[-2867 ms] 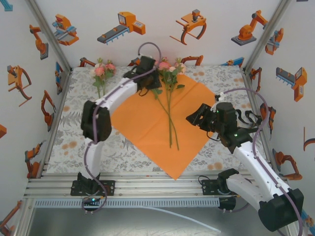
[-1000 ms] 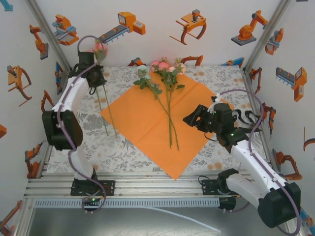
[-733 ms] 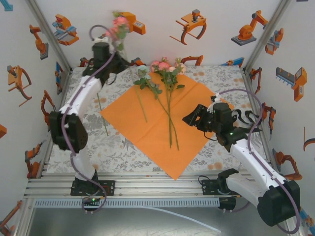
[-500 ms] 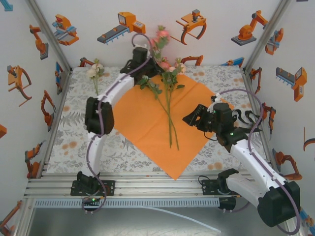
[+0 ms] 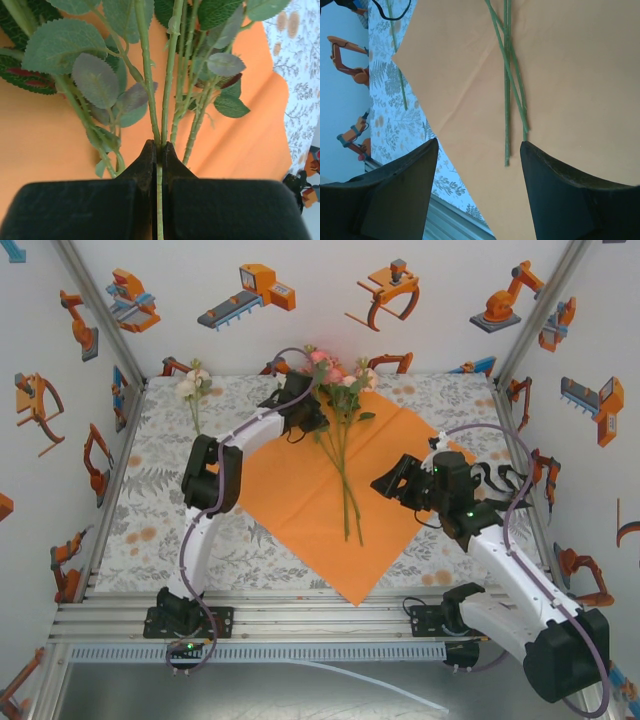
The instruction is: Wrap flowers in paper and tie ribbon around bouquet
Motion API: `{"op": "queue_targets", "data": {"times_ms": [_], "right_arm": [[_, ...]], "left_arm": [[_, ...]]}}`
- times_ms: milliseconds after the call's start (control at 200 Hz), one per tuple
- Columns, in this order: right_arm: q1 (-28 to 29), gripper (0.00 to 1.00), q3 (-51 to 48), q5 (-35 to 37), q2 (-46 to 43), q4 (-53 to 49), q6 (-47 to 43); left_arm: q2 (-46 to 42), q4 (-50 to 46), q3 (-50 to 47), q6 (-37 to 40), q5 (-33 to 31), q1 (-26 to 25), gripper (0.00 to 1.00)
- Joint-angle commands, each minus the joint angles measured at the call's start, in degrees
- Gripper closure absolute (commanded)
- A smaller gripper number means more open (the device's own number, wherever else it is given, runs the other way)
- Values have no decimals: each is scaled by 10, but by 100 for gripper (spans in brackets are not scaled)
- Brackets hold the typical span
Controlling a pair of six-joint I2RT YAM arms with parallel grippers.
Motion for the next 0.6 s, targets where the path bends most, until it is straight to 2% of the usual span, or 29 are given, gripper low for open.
{"op": "queue_targets", "data": {"times_ms": [0, 110, 360, 491, 591], "right_arm": [[5, 38, 2, -9, 7, 22, 10], [4, 38, 2, -7, 2, 20, 12], [5, 38, 2, 1, -7, 15, 14], [5, 38, 5, 2, -4, 15, 14], [6, 38, 6, 0, -3, 17, 10]], "left_arm": [[-21, 21, -2, -25, 1, 7, 99], [-25, 26, -3, -27, 4, 6, 81], [-81, 30, -30, -6, 9, 6, 69], [-154, 34, -87, 28, -19, 13, 66], [-222, 10, -121, 85, -53, 37, 67]]}}
